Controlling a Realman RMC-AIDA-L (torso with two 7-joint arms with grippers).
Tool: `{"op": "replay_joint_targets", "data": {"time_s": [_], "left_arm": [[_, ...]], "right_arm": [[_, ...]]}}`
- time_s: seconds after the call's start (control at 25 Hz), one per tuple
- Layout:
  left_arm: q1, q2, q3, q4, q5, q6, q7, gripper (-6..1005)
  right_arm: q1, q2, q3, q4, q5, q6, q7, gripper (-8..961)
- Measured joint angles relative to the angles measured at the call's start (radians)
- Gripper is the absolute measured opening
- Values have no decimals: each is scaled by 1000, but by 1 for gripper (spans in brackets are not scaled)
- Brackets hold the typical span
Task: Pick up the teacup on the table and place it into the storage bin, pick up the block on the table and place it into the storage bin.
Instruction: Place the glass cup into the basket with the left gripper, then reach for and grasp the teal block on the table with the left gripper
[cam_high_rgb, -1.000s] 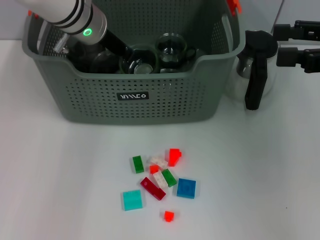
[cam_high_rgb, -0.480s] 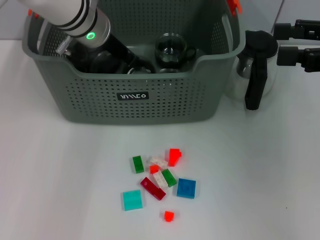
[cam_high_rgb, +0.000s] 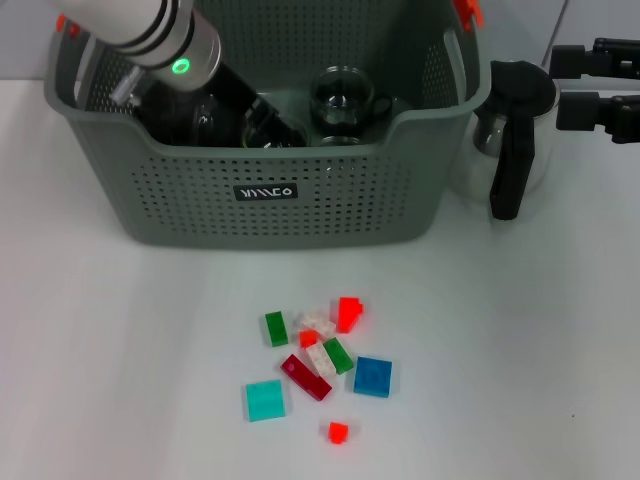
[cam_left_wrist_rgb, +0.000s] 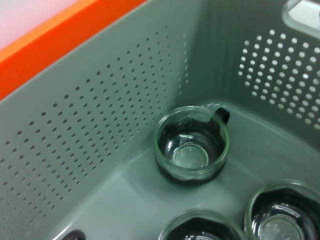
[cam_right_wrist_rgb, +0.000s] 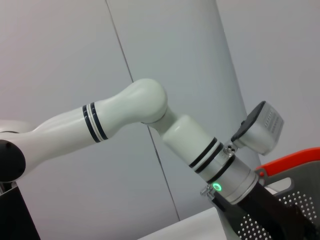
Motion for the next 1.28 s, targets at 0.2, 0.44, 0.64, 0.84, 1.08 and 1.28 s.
{"op": "replay_joint_targets", "data": {"time_s": [0.2, 0.44, 0.64, 0.84, 1.08, 1.28], "left_arm": [[6, -18, -8, 119, -2, 64, -3, 597], [7, -39, -38, 289, -20, 122, -44, 837], [56, -49, -149, 423, -170, 174, -27, 885], [202, -33, -207, 508, -474, 203, 32, 891], [413, -38, -232, 539, -892, 235, 206, 888], [508, -71, -265, 497, -1100, 280, 362, 887]], "right_arm": [[-1, -3, 23, 0, 5, -6, -2, 898], [2, -13, 41, -2, 36, -11, -5, 899], [-2, -33, 68, -2, 68, -12, 2, 899], [-14, -56, 86, -2, 71, -15, 3, 900], [-40, -78, 82, -12, 108, -17, -1, 900], [-74, -79, 81, -28, 156, -17, -10, 901]]}}
